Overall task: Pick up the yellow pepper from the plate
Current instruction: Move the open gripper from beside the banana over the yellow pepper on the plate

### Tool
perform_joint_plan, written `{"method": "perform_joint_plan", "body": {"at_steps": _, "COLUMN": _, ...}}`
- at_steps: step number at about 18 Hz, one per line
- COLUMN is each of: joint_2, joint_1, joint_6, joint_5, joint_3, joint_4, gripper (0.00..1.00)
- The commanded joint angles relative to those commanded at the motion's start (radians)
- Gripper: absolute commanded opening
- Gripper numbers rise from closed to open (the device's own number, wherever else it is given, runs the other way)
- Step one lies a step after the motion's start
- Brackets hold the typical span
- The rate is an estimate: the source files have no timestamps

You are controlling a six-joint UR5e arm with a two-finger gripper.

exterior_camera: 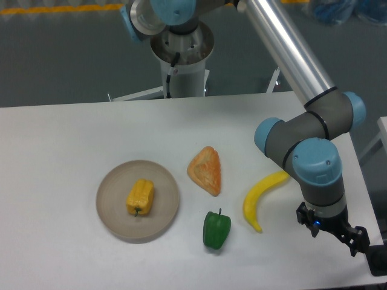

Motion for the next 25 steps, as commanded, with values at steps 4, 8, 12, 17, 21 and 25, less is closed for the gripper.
{"method": "perform_joint_plan", "body": {"at_steps": 4, "joint_2": 0.005, "joint_1": -0.003, "joint_6": -0.009, "joint_5": 0.0, "joint_3": -0.005, "joint_4": 0.002, "gripper": 1.0}}
{"method": "perform_joint_plan", "body": {"at_steps": 8, "joint_2": 0.04, "joint_1": -0.008, "joint_6": -0.014, "joint_5": 0.0, "joint_3": -0.032, "joint_4": -0.002, "gripper": 1.0}}
{"method": "perform_joint_plan", "body": {"at_steps": 12, "joint_2": 0.124, "joint_1": -0.008, "joint_6": -0.014, "joint_5": -0.006, "joint_3": -0.109, "joint_4": -0.012, "gripper": 1.0}}
{"method": "perform_joint_plan", "body": {"at_steps": 17, "joint_2": 0.236, "joint_1": -0.008, "joint_6": -0.058, "joint_5": -0.035, "joint_3": -0.221, "joint_4": -0.028, "gripper": 1.0}}
{"method": "perform_joint_plan", "body": {"at_steps": 21, "joint_2": 0.331, "joint_1": -0.014, "joint_6": -0.146, "joint_5": -0.083, "joint_3": -0.291, "joint_4": -0.138, "gripper": 1.0}}
{"method": "perform_joint_plan", "body": {"at_steps": 25, "joint_2": 0.412, "joint_1": -0.051, "joint_6": -0.308, "joint_5": -0.139, "joint_3": -0.369, "joint_4": -0.181, "gripper": 1.0}}
